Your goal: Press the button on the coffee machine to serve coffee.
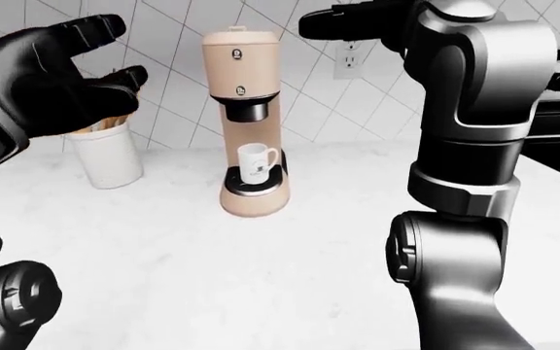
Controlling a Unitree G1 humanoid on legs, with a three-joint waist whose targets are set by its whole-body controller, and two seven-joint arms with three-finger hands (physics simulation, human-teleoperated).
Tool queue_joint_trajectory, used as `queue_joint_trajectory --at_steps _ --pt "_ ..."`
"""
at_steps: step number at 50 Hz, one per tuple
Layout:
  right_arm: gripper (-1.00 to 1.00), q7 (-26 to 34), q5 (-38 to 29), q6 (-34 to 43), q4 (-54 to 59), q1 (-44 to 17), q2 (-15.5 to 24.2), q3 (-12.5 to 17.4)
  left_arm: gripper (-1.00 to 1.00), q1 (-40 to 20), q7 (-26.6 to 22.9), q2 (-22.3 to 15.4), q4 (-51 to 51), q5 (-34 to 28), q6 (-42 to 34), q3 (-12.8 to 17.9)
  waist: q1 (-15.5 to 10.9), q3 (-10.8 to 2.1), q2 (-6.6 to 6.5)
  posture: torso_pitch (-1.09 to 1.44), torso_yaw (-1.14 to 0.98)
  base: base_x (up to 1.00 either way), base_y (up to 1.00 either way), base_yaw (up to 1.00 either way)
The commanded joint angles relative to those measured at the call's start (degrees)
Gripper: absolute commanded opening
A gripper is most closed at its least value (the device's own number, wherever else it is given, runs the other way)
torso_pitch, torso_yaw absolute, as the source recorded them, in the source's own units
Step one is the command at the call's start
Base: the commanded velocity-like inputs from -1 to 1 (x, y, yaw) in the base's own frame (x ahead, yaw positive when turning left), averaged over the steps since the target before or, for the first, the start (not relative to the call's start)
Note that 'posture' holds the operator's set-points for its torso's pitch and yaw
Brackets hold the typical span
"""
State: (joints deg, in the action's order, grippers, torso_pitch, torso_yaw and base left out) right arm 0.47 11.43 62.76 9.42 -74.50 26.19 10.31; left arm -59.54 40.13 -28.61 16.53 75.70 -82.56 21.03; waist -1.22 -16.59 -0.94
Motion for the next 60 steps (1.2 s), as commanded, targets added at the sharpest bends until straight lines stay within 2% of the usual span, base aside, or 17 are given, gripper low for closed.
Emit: queue_joint_trajectory --at_steps 1,5,8,12,22,39,48,60 --pt "1.00 0.0 0.0 -1.6 -1.0 -1.8 0.3 0.2 1.00 -1.5 5.4 -2.0 0.1 8.4 5.0 -1.4 0.0 -0.41 -0.03 -0.48 0.00 0.00 0.00 0.00" --pt "1.00 -0.1 0.1 -1.5 -1.4 -1.4 0.3 0.5 1.00 -1.6 9.7 -5.0 0.0 15.9 10.2 -5.8 -0.1 -0.44 -0.11 -0.48 0.00 0.00 0.00 0.00" --pt "1.00 -0.3 0.3 -1.5 -1.9 -1.0 0.3 0.6 1.00 -1.6 12.1 -6.1 0.6 19.7 12.7 -7.9 -0.3 -0.39 -0.10 -0.48 0.00 0.00 0.00 0.00" --pt "1.00 -0.5 0.7 -1.3 -2.6 -0.2 0.3 0.8 1.00 -1.1 13.3 -6.4 2.0 21.7 14.2 -9.6 -0.4 -0.33 -0.18 -0.48 0.00 0.00 0.00 0.00" --pt "1.00 -1.0 1.1 -1.5 -2.7 0.2 0.3 0.7 1.00 -2.5 20.3 -5.5 4.9 30.1 17.0 -12.6 -0.5 -0.23 -0.20 -0.48 0.00 0.00 0.00 0.00" --pt "1.00 -1.0 1.2 -3.4 -0.7 0.2 -0.5 0.3 1.00 -4.5 21.1 1.8 5.7 28.3 16.0 -16.2 -0.6 -0.28 0.19 -0.48 0.00 0.00 0.00 0.00" --pt "1.00 -1.4 1.6 -3.6 -1.6 1.4 -0.7 0.6 1.00 -4.2 22.0 3.6 6.1 28.3 15.7 -16.7 -0.6 -0.34 0.34 -0.48 0.00 0.00 0.00 0.00" --pt "1.00 -2.0 2.3 -3.4 -2.7 2.5 -0.8 0.9 1.00 -3.4 20.4 6.0 5.7 25.0 15.0 -17.2 -0.6 -0.47 0.55 -0.48 0.00 0.00 0.00 0.00"
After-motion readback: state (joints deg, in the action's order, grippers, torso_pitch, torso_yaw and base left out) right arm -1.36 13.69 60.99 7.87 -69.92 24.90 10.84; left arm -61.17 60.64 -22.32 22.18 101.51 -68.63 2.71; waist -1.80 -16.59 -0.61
